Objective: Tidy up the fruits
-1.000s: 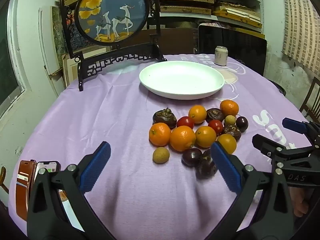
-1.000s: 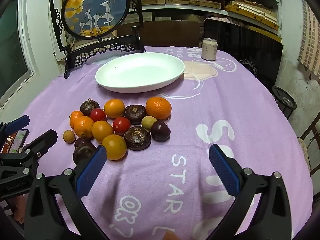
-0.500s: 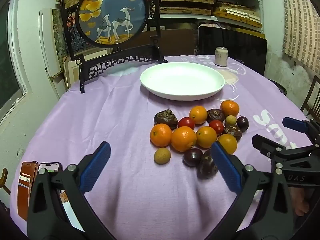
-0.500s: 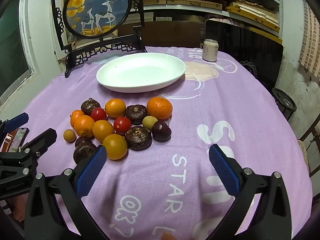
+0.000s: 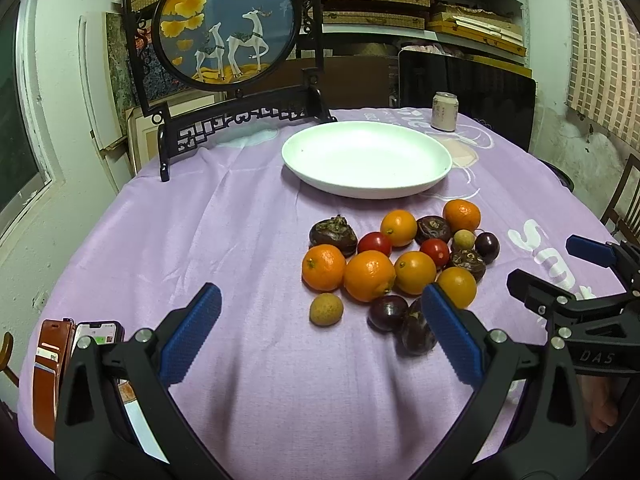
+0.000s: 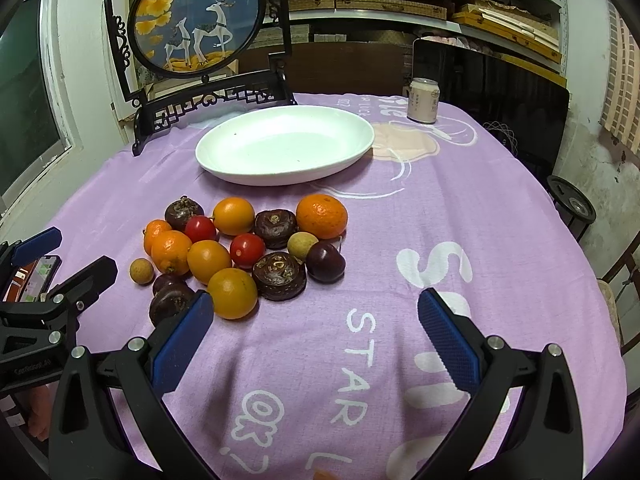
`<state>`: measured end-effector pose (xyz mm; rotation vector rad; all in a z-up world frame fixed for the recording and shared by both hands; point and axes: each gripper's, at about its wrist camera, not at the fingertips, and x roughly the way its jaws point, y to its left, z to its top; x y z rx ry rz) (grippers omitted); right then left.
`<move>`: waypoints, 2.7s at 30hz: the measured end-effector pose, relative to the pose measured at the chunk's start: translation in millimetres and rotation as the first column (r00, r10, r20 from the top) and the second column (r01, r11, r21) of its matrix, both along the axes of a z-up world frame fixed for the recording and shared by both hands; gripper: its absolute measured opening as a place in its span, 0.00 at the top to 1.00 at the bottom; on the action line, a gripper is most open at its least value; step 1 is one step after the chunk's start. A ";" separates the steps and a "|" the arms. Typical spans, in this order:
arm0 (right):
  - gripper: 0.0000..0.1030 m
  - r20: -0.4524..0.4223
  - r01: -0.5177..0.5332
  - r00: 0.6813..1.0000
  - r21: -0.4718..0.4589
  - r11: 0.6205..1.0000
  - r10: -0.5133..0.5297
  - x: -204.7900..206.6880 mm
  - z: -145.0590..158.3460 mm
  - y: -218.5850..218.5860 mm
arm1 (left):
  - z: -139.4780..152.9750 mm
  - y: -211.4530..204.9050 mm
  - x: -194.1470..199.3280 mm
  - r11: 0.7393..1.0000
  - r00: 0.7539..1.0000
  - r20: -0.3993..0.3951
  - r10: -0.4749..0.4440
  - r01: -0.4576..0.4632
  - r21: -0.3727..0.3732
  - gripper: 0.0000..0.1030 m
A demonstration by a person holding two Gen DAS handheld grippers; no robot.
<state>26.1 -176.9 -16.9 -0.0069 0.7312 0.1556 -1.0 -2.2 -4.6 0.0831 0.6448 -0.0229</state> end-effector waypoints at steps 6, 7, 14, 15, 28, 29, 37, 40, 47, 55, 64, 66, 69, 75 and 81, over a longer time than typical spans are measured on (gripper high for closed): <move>0.01 0.002 -0.003 1.000 0.003 1.000 0.003 -0.7 0.9 -0.1 | 0.6 2.7 0.7 1.000 1.000 -0.008 0.005 -0.005 -0.005 0.02; 0.01 0.004 -0.003 1.000 0.004 1.000 0.003 -1.1 0.8 -0.1 | 0.7 2.9 0.7 1.000 1.000 -0.008 0.006 -0.006 -0.004 0.02; 0.01 0.003 -0.011 1.000 -0.001 1.000 0.011 -0.4 -0.7 1.3 | 0.8 3.3 0.6 1.000 1.000 -0.008 0.006 -0.006 -0.004 0.02; 0.01 0.004 -0.011 1.000 -0.001 1.000 0.011 -0.7 -0.9 1.4 | 0.8 3.2 0.9 1.000 1.000 -0.008 0.005 -0.005 -0.005 0.02; 0.01 0.004 -0.011 1.000 -0.001 1.000 0.011 -0.9 -0.8 1.8 | 1.1 3.1 1.1 1.000 1.000 -0.009 0.005 -0.005 -0.005 0.02; 0.01 0.004 -0.012 1.000 -0.001 1.000 0.012 -1.0 -0.8 1.8 | 1.1 3.3 1.0 1.000 1.000 -0.010 0.006 -0.006 -0.005 0.02; 0.01 0.004 -0.012 1.000 -0.001 1.000 0.012 -1.0 -1.1 2.2 | -2.0 2.8 1.3 1.000 1.000 -0.018 0.006 -0.006 -0.003 0.02; 0.01 0.004 -0.013 1.000 -0.001 1.000 0.013 -1.1 -1.2 2.4 | -1.9 3.2 1.9 1.000 1.000 -0.021 0.007 -0.007 -0.004 0.02; 0.01 0.005 -0.013 1.000 -0.004 1.000 0.013 -1.3 -2.0 3.8 | -1.7 3.3 2.1 1.000 1.000 -0.021 0.007 -0.007 -0.003 0.02; 0.01 0.004 -0.013 1.000 -0.004 1.000 0.013 -1.3 -1.1 3.4 | -1.5 3.6 2.2 1.000 1.000 -0.021 0.007 -0.007 -0.003 0.02; 0.01 0.004 -0.013 1.000 -0.004 1.000 0.013 -1.3 -0.7 3.5 | -1.2 3.9 2.5 1.000 1.000 -0.024 0.005 -0.005 -0.003 0.02; 0.01 0.005 -0.013 1.000 -0.004 1.000 0.013 -1.4 -0.6 3.2 | -1.6 4.7 2.3 1.000 1.000 -0.024 0.005 -0.005 -0.002 0.02; 0.01 0.004 -0.013 1.000 -0.003 1.000 0.013 -1.4 -0.6 3.2 | -1.3 4.4 2.9 1.000 1.000 -0.024 0.005 -0.006 -0.003 0.02; 0.01 0.005 -0.013 1.000 -0.004 1.000 0.013 -1.5 -0.4 3.2 | -1.1 4.4 3.0 1.000 1.000 -0.025 0.005 -0.005 -0.003 0.02; 0.01 0.005 -0.012 1.000 -0.004 1.000 0.012 -1.4 -0.4 3.2 | -1.3 4.8 2.7 1.000 1.000 -0.025 0.005 -0.005 -0.003 0.02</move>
